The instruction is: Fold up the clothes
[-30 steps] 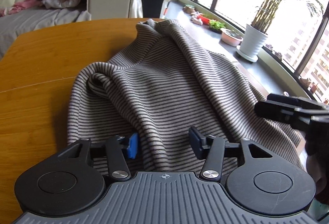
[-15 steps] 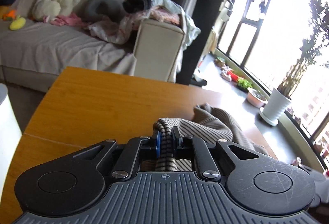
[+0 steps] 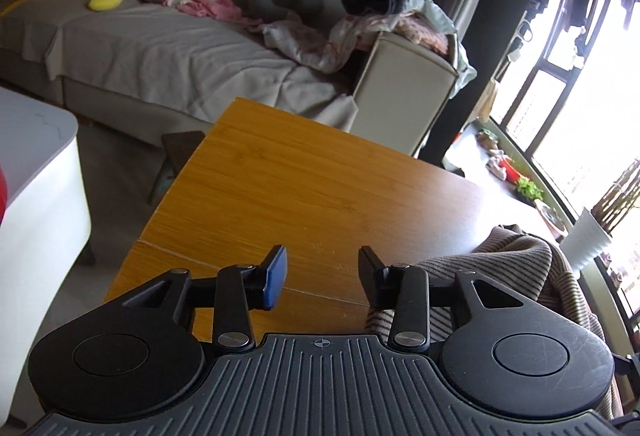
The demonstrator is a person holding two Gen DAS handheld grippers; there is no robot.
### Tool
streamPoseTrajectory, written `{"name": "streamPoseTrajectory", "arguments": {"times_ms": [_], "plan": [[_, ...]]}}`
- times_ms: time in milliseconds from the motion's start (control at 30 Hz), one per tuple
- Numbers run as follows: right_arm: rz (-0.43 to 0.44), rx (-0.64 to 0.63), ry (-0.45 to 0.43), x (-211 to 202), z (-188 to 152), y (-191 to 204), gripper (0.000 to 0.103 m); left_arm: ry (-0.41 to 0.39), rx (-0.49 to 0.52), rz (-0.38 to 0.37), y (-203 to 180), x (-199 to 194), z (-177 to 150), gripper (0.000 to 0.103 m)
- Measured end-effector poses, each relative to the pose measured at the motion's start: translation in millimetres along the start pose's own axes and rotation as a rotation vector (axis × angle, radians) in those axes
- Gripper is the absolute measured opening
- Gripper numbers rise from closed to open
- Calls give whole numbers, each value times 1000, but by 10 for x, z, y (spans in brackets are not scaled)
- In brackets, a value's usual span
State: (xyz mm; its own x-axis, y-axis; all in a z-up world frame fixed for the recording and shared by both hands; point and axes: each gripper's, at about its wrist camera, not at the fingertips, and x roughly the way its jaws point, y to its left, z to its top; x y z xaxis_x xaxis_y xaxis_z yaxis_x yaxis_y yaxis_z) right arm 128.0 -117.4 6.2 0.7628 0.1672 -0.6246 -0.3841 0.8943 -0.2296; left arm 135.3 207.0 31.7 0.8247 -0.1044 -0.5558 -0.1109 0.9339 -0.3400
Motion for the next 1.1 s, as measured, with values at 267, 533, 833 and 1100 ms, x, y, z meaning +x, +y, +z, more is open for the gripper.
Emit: {"name": "streamPoseTrajectory", "arguments": {"times_ms": [267,533,833,1100], "plan": [[-242,169,-162,-132,490,-833,9,-33,123,-111,-409,-73,-45,82],[-191,335,-131,238,254,-1166,9,2,281,-132,-807,109,-206,89],[-92,421,-145,308,-57,-1212,9,29,413,-102,-1165,546,-212,82],[-107,358,-187,226,41,-1314,9,18,453,132,-1128,1092,79,18]]}}
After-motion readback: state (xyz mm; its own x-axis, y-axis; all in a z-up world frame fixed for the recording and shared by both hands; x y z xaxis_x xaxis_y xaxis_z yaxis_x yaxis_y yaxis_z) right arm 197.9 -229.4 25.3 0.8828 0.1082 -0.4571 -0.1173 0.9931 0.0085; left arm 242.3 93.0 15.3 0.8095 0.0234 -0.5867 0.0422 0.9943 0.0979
